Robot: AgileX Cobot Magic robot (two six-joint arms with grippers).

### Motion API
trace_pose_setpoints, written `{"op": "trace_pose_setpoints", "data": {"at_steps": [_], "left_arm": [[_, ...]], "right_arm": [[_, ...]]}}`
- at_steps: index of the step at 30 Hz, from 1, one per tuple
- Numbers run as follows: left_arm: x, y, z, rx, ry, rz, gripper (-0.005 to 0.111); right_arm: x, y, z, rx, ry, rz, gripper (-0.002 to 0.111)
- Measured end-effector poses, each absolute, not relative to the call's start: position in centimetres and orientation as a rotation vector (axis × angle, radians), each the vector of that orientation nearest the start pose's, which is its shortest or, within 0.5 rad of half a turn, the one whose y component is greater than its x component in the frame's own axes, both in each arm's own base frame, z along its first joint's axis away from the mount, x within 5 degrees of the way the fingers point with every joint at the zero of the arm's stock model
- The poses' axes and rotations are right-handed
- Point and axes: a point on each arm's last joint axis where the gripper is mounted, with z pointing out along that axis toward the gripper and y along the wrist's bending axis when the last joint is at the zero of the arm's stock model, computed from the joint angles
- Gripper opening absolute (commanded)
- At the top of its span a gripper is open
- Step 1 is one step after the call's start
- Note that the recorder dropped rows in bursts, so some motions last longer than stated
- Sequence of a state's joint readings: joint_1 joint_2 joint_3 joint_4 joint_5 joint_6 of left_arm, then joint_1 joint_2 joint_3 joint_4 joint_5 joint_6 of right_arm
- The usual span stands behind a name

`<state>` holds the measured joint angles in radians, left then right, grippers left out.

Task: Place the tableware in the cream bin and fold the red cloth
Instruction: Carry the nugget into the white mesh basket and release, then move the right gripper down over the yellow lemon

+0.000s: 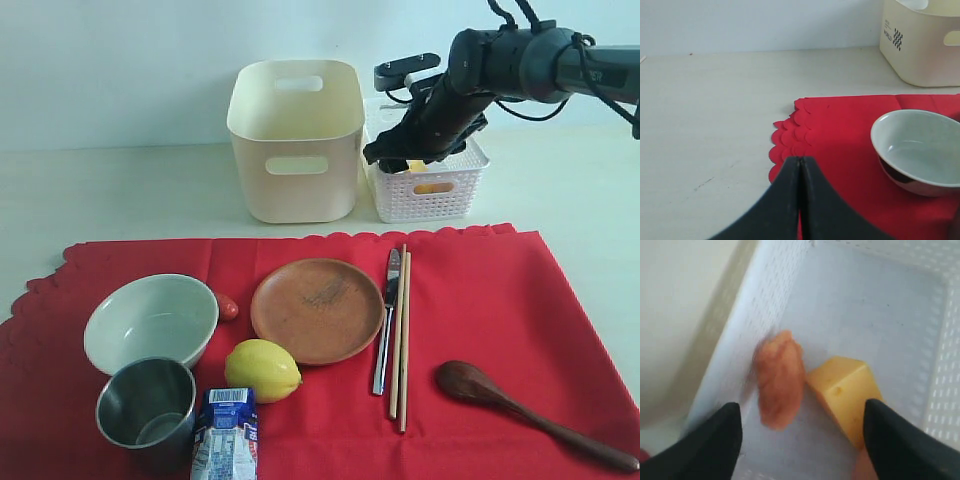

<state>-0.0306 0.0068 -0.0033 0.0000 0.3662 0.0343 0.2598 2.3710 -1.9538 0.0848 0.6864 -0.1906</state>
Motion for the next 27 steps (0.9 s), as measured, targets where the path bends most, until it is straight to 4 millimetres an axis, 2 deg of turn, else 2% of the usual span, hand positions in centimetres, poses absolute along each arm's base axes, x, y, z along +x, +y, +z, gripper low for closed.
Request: {"op": "trace_pose_setpoints", "data": {"at_steps": [9, 12, 17, 25, 27], "left_arm": [[5.3, -0.2, 18.1, 0.060, 1.852, 0.003, 0.000], [5.3, -0.2, 18.1, 0.060, 1.852, 0.003, 0.000], [5.3, -0.2, 18.1, 0.060, 1.852, 0.003, 0.000], [5.3, -0.2, 18.1, 0.060, 1.852, 0.003, 0.000], [5.3, -0.2, 18.1, 0.060, 1.852, 0.003, 0.000]], "right_arm": [[49.1, 13.6, 20.4, -0.523, 2.517, 0.118, 0.070], [48.4, 13.4, 21.9, -0.526, 2.536, 0.122, 0.066], [47.0, 13.2, 24.4, -0.529, 2.574, 0.145, 0.044], [45.0, 13.3, 27.3, -0.512, 2.629, 0.254, 0.000], [44.6, 13.2, 27.7, -0.504, 2.646, 0.267, 0.000]]}}
